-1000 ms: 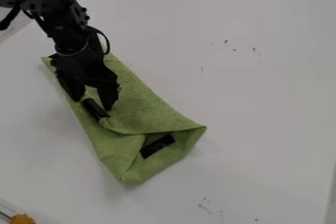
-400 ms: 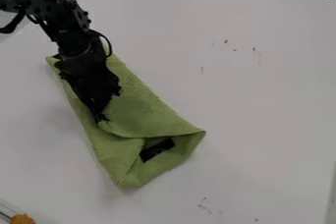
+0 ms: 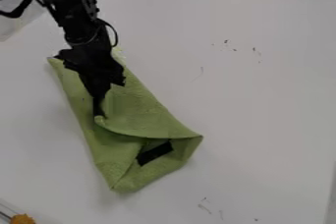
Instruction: Unfold the cloth from left to top right
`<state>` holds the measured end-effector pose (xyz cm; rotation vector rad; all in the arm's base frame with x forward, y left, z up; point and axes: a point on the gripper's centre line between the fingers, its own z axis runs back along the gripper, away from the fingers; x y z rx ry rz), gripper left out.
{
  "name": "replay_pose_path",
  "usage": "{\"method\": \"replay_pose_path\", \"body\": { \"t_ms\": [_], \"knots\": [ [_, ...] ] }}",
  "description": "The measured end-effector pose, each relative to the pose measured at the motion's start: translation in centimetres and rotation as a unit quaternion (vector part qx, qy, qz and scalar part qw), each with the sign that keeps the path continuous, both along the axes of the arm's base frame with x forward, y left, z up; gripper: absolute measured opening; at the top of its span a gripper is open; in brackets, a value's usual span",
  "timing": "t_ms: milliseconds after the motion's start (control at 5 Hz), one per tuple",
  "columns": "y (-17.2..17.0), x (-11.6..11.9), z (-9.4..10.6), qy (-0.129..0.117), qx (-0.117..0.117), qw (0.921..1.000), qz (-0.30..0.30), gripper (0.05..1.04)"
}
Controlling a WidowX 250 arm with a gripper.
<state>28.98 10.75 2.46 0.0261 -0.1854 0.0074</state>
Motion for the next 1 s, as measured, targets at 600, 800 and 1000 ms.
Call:
{"method": "replay_pose_path", "body": {
  "t_ms": [600, 800, 1000],
  "knots": [
    [-4.1, 10.8, 2.0, -0.044, 0.021, 0.9947, -0.091, 0.054],
    [-5.0, 12.9, 0.6, -0.039, -0.001, 0.9926, -0.115, 0.054],
    [-5.2, 14.2, 0.0, -0.036, -0.014, 0.9916, -0.124, 0.075]
  ]
}}
